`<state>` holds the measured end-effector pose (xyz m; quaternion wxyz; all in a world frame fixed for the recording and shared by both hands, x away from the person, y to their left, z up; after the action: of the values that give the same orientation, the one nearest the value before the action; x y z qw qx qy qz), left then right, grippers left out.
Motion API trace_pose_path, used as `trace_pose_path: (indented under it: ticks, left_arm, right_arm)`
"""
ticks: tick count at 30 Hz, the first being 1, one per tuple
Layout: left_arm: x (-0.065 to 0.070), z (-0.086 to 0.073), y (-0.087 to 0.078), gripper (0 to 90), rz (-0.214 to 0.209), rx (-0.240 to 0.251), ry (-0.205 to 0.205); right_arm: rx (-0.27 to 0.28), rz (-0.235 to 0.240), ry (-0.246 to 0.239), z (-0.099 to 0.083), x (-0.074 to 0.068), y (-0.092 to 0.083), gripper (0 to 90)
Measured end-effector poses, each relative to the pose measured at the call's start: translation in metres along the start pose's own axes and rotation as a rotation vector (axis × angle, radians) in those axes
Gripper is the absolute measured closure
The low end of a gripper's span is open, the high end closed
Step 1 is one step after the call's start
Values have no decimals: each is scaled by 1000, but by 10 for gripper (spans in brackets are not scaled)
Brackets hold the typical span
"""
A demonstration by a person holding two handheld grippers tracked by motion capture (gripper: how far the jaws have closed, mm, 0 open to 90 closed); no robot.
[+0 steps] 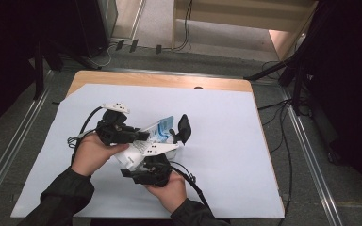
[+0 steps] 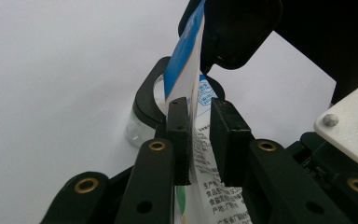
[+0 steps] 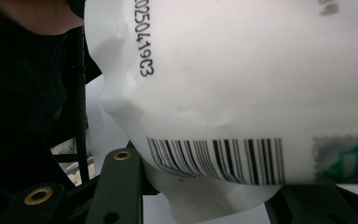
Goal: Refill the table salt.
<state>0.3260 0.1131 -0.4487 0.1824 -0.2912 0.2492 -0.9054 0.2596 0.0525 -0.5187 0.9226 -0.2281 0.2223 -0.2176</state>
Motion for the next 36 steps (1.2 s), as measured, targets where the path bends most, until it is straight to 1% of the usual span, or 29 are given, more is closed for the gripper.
trace_pose_path:
  ticks: [18, 33, 36]
  left_arm:
    - [1, -1, 2, 790, -2, -11, 3]
    - [1, 0, 2, 788, 3, -3, -7]
    - [1, 1, 3, 790, 5, 3, -14]
  right_arm:
    - [-4, 3, -4, -2, 1, 0, 615]
    - [-4, 7, 4, -1, 1, 0, 616]
    - [-5, 9, 7, -1, 1, -1, 616]
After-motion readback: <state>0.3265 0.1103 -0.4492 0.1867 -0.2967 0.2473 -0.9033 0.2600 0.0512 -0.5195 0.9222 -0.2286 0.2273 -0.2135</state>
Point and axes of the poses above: each handheld gripper's, and its own axes: y roughly forward along the jaws, z roughly out of its top, x roughly to its right, the point moved 7 cm from there along y, roughly forward along the jaws, and after that the axes turned 10 degrees about -z, right-handed, at the moved point
